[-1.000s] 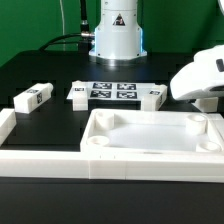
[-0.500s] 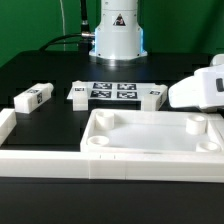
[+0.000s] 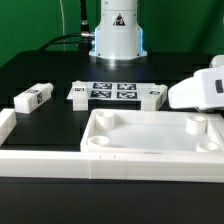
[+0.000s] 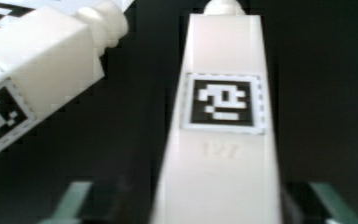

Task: Assemble desk

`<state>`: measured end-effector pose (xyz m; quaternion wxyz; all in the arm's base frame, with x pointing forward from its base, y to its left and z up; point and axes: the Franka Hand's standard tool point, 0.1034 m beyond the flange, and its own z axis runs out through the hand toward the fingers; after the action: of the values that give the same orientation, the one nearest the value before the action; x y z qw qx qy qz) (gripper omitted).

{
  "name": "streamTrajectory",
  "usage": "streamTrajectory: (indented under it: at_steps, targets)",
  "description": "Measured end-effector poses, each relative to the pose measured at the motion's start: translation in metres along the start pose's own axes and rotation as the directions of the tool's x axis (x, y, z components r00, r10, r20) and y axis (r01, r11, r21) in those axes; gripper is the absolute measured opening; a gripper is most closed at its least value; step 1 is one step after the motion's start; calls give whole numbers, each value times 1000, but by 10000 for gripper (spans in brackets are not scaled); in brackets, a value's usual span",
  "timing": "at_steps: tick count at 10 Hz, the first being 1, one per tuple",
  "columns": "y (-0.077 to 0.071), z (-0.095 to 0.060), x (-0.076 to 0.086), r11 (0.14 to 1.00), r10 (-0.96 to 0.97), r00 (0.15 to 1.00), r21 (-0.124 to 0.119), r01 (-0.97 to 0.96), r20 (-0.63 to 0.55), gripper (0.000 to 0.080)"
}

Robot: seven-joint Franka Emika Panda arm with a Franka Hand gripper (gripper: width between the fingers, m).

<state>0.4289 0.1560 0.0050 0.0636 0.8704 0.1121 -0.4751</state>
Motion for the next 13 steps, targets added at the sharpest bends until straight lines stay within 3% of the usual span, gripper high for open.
streamTrajectory:
  at_steps: [1,5,9,10,13]
  targets:
    - [0,1,0,1000,0,1000,0,0,1,288]
    - [4,-6,-4,1000,-13,1000,6,13,-7,288]
    - [22,-46,-46,1000,-14,1000,24,14,2,290]
    - [23,-50,-48,1000,-12,1000,26,12,-5,290]
    - [22,-46,-44,1000,-13,1000,25,13,-5,290]
